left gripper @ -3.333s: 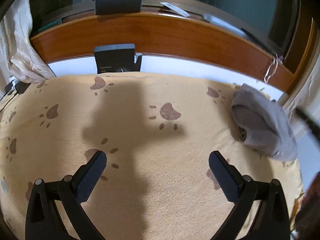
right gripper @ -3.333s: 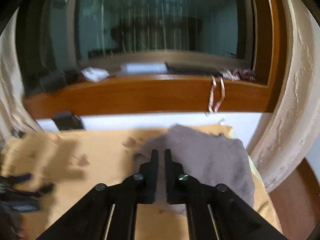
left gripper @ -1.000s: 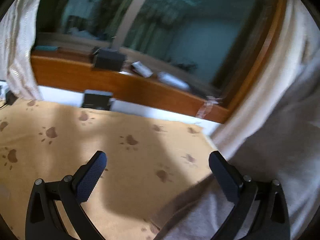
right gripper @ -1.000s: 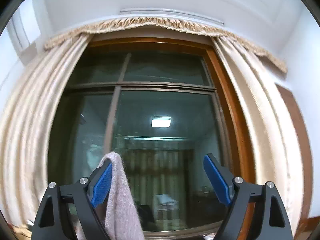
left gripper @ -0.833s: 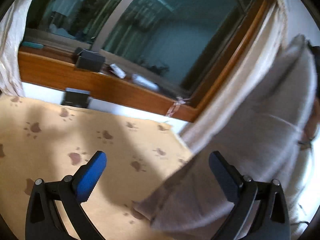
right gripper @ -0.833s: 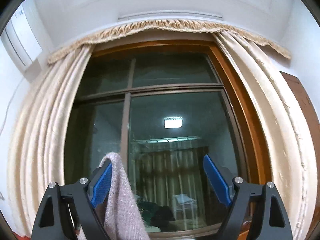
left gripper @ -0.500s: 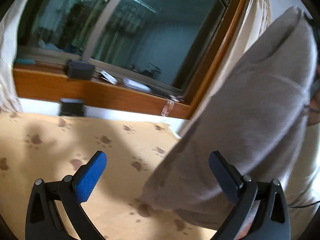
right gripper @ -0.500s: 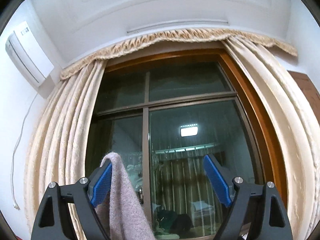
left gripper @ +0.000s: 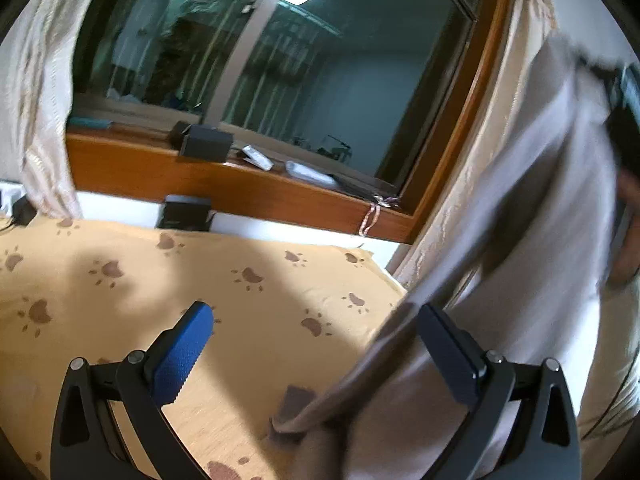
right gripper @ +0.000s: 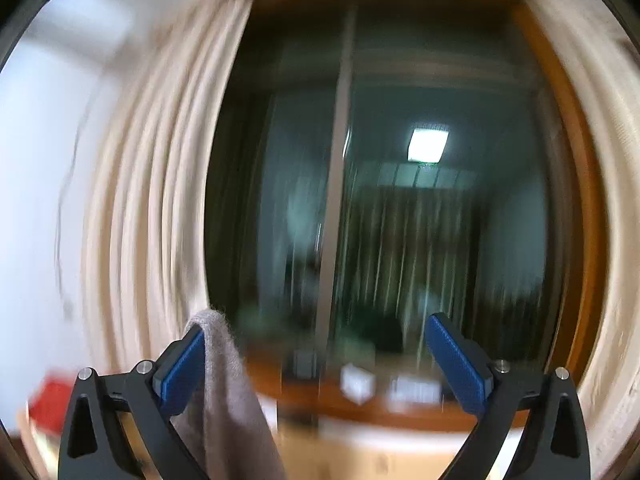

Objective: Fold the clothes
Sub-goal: 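Raise the sweater high with the right gripper to let it hang, then lower the sweater onto the blanket with the right gripper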

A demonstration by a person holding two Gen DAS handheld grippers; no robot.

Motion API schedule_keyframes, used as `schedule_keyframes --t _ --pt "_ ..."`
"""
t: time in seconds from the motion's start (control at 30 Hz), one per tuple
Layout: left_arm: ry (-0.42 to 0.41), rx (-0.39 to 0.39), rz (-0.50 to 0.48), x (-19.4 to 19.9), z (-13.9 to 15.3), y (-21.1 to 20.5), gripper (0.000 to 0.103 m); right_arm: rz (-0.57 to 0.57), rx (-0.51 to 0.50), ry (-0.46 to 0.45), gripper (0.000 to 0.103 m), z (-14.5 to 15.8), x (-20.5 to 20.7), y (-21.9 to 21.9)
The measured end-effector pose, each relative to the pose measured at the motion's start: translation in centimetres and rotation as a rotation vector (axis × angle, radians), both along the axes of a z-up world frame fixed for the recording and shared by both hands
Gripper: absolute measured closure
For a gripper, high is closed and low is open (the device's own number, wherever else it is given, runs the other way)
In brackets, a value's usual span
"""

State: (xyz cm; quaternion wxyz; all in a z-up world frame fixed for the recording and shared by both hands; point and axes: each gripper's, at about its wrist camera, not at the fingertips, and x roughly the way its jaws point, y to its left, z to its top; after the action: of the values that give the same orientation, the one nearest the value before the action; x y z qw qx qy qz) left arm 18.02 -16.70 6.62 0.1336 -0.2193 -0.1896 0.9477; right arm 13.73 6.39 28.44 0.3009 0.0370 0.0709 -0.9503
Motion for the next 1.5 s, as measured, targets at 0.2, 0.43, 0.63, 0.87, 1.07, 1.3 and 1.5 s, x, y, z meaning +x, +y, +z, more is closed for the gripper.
schedule_keyframes --t 0.2,0.43,0.63,0.87,1.07,1.3,1.5 --pt "-0.094 0.015 0.084 -0.3 -2.7 -2.1 0.000 -0.012 0.270 -0.398 0.000 -13.7 -7.8 -2.8" --pt "-0.195 -0.013 0.166 -1.4 -6.6 -3.6 0.000 -0.073 0.541 -0.667 0.000 -27.5 -11.4 -2.4" --pt "-0.298 -0.007 0.239 -2.3 -9.8 -5.4 0.000 0.029 0.485 -0.621 0.000 -28.2 -7.1 -2.1" --pt "-0.399 0.068 0.313 -2.4 -11.8 -7.6 0.000 0.213 0.349 -0.504 0.000 -26.6 -0.4 -2.8" --pt "-0.411 0.090 0.353 -1.9 -12.0 -8.5 0.000 0.344 0.350 -0.450 0.000 -28.2 5.3 -5.8" --pt "-0.433 0.096 0.386 -1.8 -12.7 -9.1 0.000 0.278 0.618 -0.438 0.000 -35.4 8.2 -10.8" --pt "-0.443 0.065 0.388 -2.3 -13.2 -8.5 0.000 0.220 0.532 -0.422 0.060 -34.4 7.4 -8.3"
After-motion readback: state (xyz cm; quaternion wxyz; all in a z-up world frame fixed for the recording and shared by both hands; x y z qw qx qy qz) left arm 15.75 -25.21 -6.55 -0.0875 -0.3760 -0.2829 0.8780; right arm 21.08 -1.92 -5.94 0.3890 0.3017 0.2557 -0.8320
